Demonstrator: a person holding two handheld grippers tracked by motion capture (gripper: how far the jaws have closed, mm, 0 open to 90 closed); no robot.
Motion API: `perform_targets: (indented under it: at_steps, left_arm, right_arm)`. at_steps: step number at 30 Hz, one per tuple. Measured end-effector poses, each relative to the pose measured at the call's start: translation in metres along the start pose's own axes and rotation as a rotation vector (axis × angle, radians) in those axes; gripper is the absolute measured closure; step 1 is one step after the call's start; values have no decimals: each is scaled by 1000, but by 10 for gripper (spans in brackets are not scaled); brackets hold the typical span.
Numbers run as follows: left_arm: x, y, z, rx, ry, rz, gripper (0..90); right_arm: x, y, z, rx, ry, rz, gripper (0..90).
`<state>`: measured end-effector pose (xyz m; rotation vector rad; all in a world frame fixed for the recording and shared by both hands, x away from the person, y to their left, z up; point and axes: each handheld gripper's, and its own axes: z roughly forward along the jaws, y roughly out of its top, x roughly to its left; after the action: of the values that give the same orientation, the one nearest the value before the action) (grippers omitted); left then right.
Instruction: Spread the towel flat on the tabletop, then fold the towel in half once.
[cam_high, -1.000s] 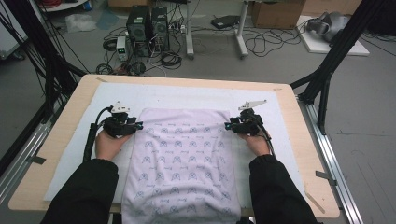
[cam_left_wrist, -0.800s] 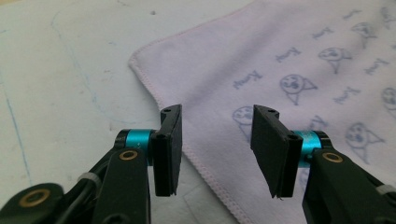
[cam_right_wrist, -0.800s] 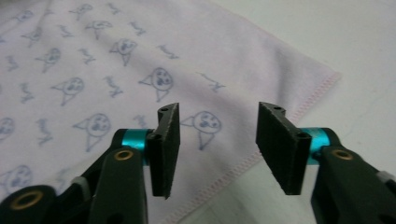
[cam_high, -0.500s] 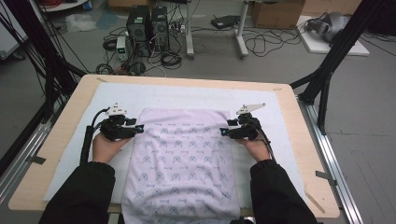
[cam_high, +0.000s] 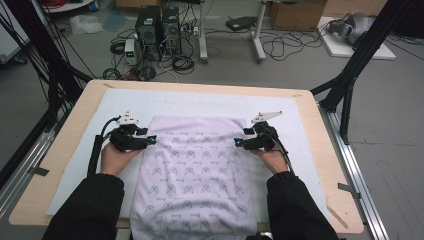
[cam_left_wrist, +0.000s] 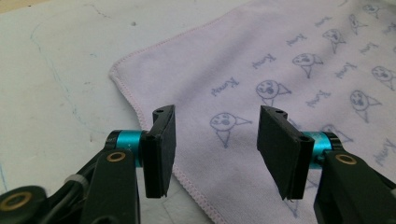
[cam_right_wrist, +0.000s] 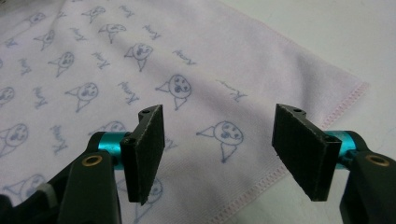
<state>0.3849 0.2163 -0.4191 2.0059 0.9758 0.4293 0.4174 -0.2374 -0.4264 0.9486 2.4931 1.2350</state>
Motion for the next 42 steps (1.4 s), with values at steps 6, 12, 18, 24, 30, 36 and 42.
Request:
perform_targets:
  at_steps: [6,12,18,24,30,36,42]
  left_arm:
    - [0,0,0,1,-1,1,479]
    - [1,0,0,-8,-1,-2,478]
    - [1,0,2,-3,12,4,488]
    - [8,-1,6,5,43,-8,508]
    - [16,0,13,13,75,-37,551]
    - [22,-7,27,78,115,-56,559]
    - [24,-9,32,65,127,-62,583]
  right_arm:
    - [0,0,-2,-1,-5,9,341]
    - [3,4,-2,-8,2,-5,341]
    - [4,11,2,-2,-1,-23,341]
    - [0,18,6,4,-14,-34,349]
    - [-10,20,14,15,-43,1,376]
    - [-21,13,23,56,-72,18,419]
    - [-31,6,28,77,-129,53,445]
